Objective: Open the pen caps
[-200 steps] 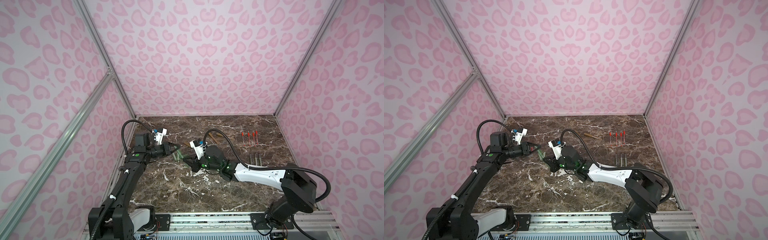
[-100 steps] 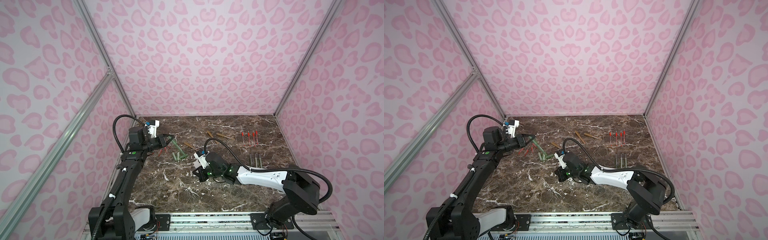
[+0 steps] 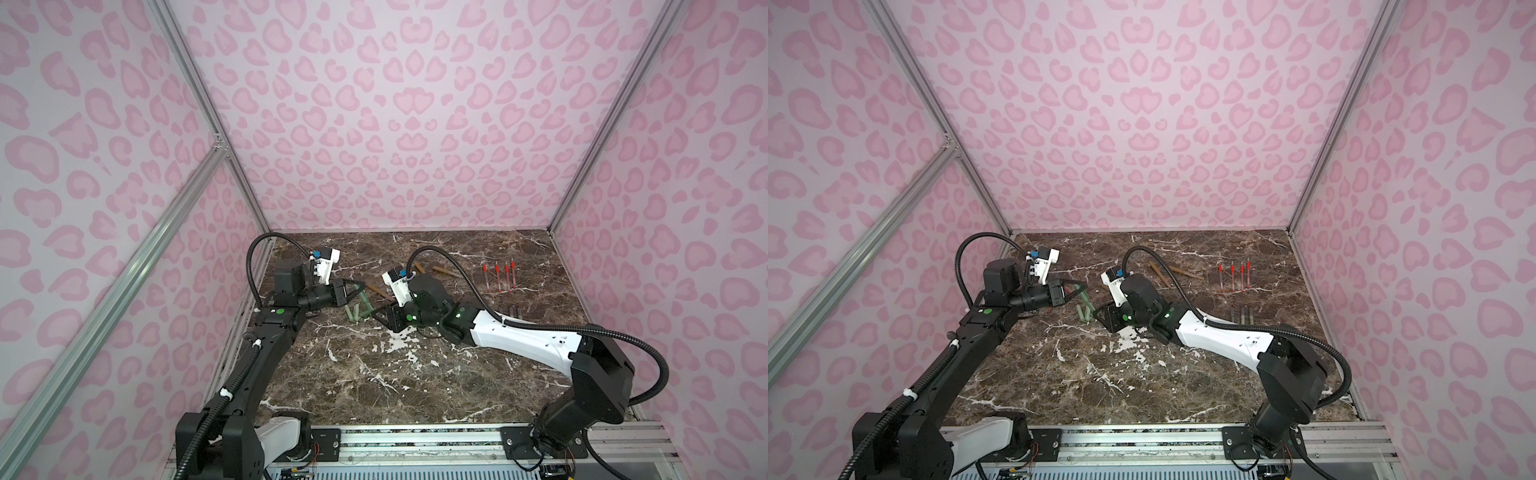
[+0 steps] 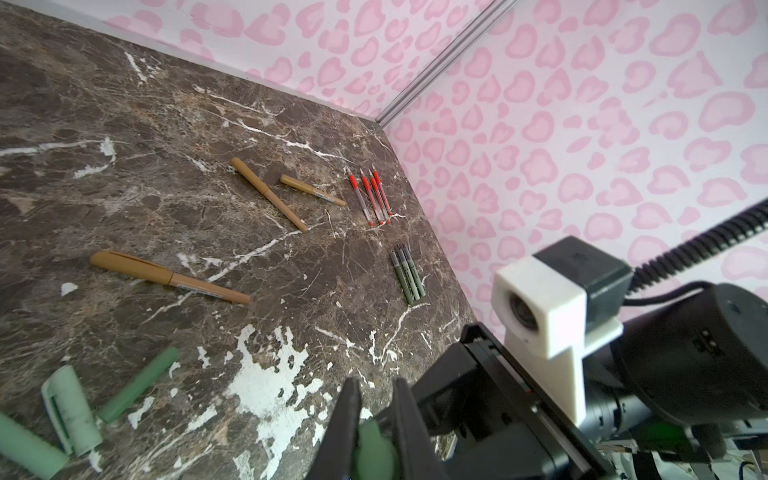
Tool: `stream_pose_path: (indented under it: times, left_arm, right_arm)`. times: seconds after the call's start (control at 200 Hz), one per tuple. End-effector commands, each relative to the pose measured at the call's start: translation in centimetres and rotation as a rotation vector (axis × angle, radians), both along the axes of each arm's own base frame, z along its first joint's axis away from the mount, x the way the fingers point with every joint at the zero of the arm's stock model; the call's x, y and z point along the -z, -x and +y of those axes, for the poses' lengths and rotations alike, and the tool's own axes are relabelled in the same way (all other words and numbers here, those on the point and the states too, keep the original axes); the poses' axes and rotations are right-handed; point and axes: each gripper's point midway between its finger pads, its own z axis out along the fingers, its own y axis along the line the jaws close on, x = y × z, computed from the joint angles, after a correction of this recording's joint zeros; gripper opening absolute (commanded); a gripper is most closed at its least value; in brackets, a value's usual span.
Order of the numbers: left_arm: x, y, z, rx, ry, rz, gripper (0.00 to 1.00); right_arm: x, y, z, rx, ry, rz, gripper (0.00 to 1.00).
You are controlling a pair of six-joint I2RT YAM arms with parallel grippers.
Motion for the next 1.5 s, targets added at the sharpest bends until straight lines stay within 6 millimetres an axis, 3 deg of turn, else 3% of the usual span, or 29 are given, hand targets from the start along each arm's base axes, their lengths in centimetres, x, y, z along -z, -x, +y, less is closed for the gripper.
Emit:
stream_pose_path:
  times: [0.0,0.08,0.21,0.3,0.445,0.58,0.79,0.9,1.04,1.2,1.495]
  left_arm:
    - [-0.3,0.7,-0.7,0.048,0.004,-0.035,0.04]
    - [-0.3,0.7,-0.8,0.047,0.006,-0.03,0.04]
    - [-0.7,0.7,-0.8,0.048,0.008,-0.032,0.04]
    - [-0.4,0.6,-0.7,0.041,0.006,-0.036,0.04]
    - [-1.2,0.5,-0.4,0.023,-0.013,-0.046,0.04]
    - [-1.9,-0.1,0.2,-0.004,-0.003,-0.056,0.04]
    - [-4.5,-1.6,1.7,-0.059,0.018,-0.075,0.04]
    - [-4.1,-2.2,2.1,-0.077,0.022,-0.047,0.04]
    - [-2.4,-2.8,2.2,-0.093,-0.016,-0.03,0.03]
    - [0.8,-2.4,0.4,-0.029,-0.157,0.015,0.03]
    - [11.1,-2.3,-1.6,0.053,-0.545,0.147,0.03]
  right_arm:
    - [0.3,0.0,0.6,-0.03,0.001,-0.001,0.28]
    - [0.6,-0.1,1.2,-0.04,0.0,0.02,0.18]
    - [0.2,0.1,1.8,-0.06,-0.019,0.022,0.14]
    - [0.8,0.1,1.6,-0.058,0.002,0.021,0.0]
    - [1.8,0.9,0.8,-0.057,0.006,0.045,0.0]
    - [5.4,2.1,-1.1,-0.036,0.059,0.092,0.0]
    - [10.2,5.2,-3.9,-0.014,0.116,0.159,0.0]
    - [10.5,5.6,-5.0,0.011,0.129,0.166,0.0]
    - [9.2,5.1,-6.2,0.03,0.128,0.133,0.0]
    - [7.7,3.0,-9.9,0.165,0.113,0.126,0.0]
    - [5.9,1.2,-18.9,0.417,0.186,0.1,0.0]
